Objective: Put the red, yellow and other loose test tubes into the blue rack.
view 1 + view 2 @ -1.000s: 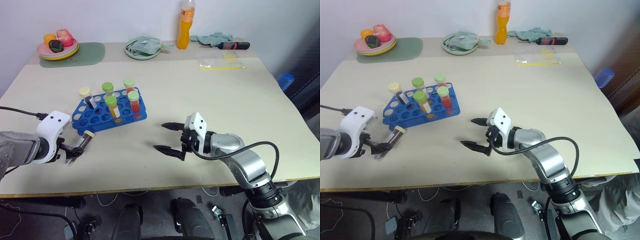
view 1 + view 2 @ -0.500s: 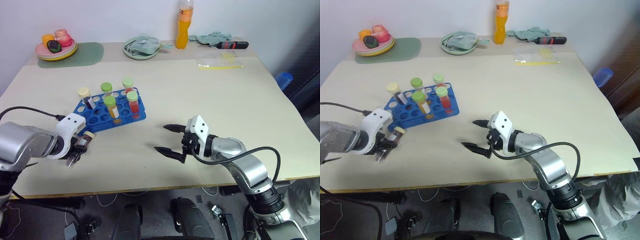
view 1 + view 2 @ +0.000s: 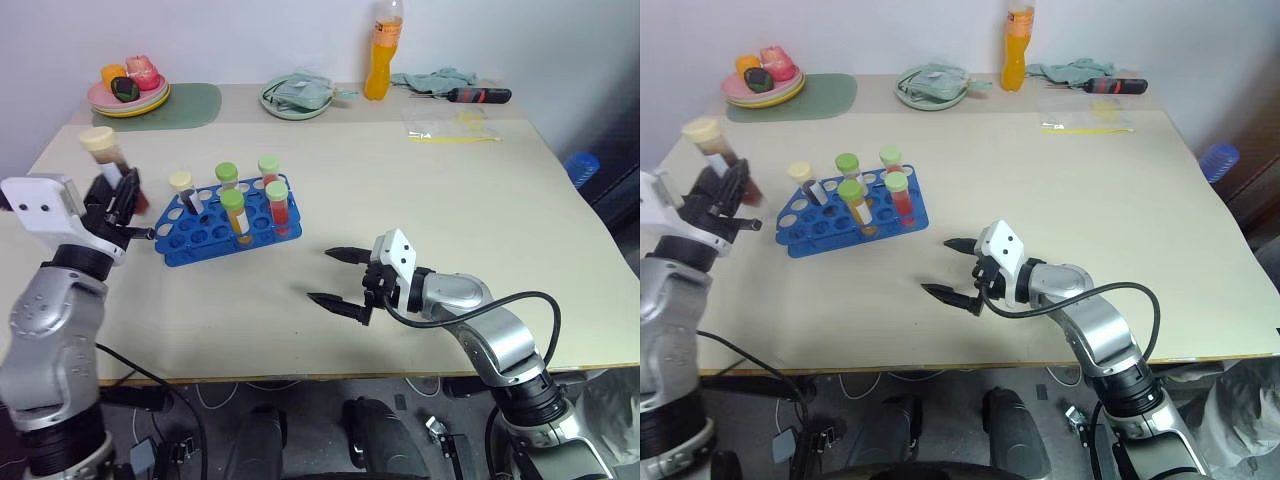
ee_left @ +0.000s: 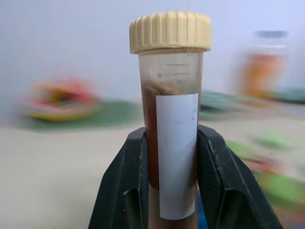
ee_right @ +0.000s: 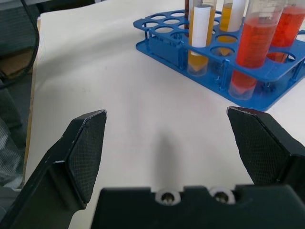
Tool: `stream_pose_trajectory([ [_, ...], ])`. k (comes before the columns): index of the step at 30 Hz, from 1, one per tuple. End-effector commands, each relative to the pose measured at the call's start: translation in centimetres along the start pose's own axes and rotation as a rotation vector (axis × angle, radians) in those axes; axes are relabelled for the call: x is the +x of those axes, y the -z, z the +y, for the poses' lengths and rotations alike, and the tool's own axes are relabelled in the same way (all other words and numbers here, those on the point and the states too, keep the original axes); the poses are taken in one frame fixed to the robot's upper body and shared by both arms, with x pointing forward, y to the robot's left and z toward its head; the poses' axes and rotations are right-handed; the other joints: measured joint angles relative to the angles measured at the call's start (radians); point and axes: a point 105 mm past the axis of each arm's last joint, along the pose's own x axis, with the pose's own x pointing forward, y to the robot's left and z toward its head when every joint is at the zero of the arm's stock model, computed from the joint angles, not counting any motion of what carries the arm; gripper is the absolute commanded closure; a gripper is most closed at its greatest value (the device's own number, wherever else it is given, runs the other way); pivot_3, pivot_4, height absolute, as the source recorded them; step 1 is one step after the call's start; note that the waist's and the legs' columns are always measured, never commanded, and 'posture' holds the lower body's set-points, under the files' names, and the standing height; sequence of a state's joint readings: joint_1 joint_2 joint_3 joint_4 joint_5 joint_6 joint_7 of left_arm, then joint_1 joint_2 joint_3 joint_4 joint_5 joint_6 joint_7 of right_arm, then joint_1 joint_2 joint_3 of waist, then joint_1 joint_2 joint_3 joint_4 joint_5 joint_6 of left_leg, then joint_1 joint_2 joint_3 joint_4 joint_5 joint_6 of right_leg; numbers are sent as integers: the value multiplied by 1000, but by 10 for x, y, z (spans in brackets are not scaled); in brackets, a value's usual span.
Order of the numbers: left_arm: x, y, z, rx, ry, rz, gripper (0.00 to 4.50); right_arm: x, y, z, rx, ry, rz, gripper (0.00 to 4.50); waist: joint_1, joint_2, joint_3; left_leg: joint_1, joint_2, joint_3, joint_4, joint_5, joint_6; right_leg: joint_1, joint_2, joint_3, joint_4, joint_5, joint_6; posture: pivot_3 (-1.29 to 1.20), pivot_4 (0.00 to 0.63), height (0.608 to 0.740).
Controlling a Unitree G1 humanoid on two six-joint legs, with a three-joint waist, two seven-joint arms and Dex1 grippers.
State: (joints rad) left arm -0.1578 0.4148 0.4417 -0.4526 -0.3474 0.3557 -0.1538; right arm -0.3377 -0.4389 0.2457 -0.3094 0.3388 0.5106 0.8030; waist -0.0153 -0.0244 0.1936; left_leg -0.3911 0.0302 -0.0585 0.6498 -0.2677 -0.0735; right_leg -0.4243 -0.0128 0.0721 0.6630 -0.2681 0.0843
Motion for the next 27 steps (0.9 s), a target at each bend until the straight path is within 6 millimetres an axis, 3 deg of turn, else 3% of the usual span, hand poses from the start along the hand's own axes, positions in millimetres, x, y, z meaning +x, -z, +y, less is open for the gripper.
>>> stream_pose_trajectory([
  [1, 2, 6, -26, 149, -24, -100, 3727, 5, -13, 1, -28, -23, -47, 0, 1, 1, 0, 0, 0, 0, 0, 0, 0, 0, 0, 0, 0, 0, 0, 0, 150, 740],
  [6, 4, 35, -48, 87, 2, -87, 3727, 4, -14, 1, -34, -18, -47, 0, -1, 0, 0, 0, 0, 0, 0, 0, 0, 0, 0, 0, 0, 0, 0, 0, 150, 740],
  [11, 1, 55, -52, 77, 29, -47, 3727, 1, -13, 1, -31, 7, -46, 0, -4, 0, 0, 0, 0, 0, 0, 0, 0, 0, 1, 0, 1, 0, 0, 0, 150, 740],
  [27, 6, 77, -61, 4, 94, 5, 3727, 1, -15, 1, -28, 21, -52, 0, -3, 1, 0, 0, 0, 0, 0, 0, 0, 0, 1, 0, 1, 0, 0, 0, 150, 740],
])
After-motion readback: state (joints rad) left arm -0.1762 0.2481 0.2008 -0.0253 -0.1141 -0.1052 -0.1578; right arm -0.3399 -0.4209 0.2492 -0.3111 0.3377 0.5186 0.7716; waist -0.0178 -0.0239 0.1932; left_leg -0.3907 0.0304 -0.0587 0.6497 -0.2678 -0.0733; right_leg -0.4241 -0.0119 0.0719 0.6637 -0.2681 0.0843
